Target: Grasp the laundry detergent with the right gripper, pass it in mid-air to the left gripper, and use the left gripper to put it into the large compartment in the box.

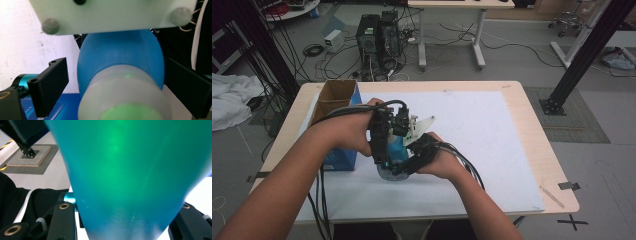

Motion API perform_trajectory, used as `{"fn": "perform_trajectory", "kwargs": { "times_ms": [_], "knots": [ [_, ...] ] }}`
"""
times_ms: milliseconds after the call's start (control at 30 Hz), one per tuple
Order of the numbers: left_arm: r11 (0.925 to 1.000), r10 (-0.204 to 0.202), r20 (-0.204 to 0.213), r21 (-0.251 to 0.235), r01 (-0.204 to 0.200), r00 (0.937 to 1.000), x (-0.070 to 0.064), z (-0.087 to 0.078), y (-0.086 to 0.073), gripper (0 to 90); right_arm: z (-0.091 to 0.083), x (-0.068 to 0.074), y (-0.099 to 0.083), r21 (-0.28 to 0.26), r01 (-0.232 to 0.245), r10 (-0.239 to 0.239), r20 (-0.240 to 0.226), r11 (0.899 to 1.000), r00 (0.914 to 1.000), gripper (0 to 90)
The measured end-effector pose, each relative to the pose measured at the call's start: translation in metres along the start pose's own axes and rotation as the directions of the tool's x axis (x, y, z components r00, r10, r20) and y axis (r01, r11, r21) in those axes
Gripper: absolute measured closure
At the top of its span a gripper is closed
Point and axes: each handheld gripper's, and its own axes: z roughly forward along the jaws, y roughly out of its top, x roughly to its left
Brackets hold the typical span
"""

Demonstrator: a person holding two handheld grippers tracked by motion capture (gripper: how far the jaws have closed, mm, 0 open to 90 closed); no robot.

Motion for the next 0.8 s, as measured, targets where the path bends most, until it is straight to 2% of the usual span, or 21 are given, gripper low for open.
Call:
{"fn": "perform_trajectory", "kwargs": {
  "times_ms": [300, 567, 800],
  "knots": [
    [0.9998, -0.003, 0.003, 0.021, 0.002, 1.0000, 0.0007, 0.0054, -0.0005, 7.3, 0.0026, 0.0006, 0.0007, -0.006, -0.006, 0.006, -0.010, 1.000, 0.9999, 46.8],
    [0.9998, -0.012, 0.005, 0.018, 0.012, 0.9999, 0.0023, 0.0071, -0.0036, 9.9, 0.0039, 0.0003, 0.0003, -0.006, -0.009, 0.009, -0.010, 1.000, 0.9999, 46.8],
    [0.9998, -0.009, 0.017, 0.018, 0.009, 0.9998, 0.0028, 0.0084, -0.0047, 16.0, 0.0050, -0.0003, 0.0000, 0.002, -0.008, 0.008, -0.010, 1.000, 0.9999, 46.8]
  ]
}}
